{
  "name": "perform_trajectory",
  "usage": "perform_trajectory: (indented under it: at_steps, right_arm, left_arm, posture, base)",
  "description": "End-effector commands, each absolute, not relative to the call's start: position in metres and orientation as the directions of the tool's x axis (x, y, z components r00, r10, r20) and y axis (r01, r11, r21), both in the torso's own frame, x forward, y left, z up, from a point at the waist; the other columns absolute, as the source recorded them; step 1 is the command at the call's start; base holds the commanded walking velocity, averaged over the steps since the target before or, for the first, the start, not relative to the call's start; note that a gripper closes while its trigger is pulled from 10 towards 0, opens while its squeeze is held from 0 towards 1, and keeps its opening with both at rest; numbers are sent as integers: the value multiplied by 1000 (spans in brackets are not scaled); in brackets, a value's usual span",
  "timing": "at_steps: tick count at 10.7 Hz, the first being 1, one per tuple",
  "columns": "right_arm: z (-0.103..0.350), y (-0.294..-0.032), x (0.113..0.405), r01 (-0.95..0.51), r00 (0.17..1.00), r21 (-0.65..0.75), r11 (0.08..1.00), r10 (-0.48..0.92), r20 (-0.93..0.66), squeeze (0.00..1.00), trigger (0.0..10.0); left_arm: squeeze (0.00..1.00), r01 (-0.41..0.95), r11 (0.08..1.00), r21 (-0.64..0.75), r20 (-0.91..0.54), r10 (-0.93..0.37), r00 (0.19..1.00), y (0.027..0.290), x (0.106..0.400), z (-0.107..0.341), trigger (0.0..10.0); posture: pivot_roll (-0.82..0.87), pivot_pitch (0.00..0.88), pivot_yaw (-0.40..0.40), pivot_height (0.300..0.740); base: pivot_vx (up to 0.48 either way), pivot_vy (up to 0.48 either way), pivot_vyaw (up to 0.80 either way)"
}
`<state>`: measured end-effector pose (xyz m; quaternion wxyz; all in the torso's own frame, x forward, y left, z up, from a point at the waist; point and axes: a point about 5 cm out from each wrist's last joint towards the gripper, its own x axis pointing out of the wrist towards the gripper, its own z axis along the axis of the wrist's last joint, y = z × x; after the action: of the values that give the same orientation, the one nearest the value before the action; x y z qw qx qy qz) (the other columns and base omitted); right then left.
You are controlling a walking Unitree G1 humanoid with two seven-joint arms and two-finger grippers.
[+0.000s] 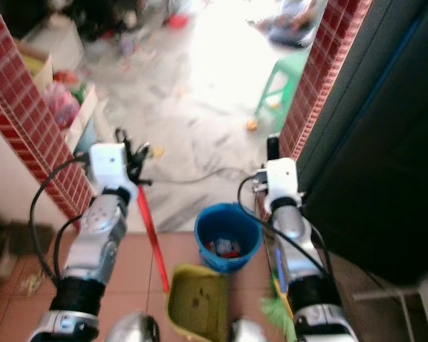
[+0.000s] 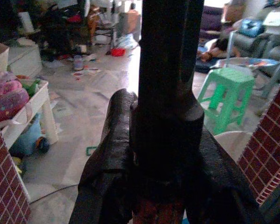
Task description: Sweep floor
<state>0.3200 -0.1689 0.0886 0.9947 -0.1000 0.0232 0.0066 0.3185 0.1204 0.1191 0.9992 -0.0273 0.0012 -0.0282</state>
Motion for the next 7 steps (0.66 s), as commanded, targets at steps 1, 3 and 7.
perform_trajectory:
  at_steps: [1,3,7]
  right_arm:
    - [94,-171,323,-8,999,-193,981,1,-38,0,10000]
    - [94,-170,323,-5,999,-186,982,-3,-45,0,10000]
    - [95,-170,324,1,999,-190,982,-9,-41,0,10000]
  left_arm:
    - [0,92,994,-54,97,-86,991,111,327,146,10000]
    - [0,119,992,-34,99,-115,988,112,329,149,10000]
    - [0,122,992,-23,100,-119,988,107,324,144,10000]
  posture:
    - [-57,0,-33,740]
    - [-54,0,-24,740]
    - [-50,0,-23,740]
  base:
    - [0,424,0]
    - [0,431,0]
    - [0,108,0]
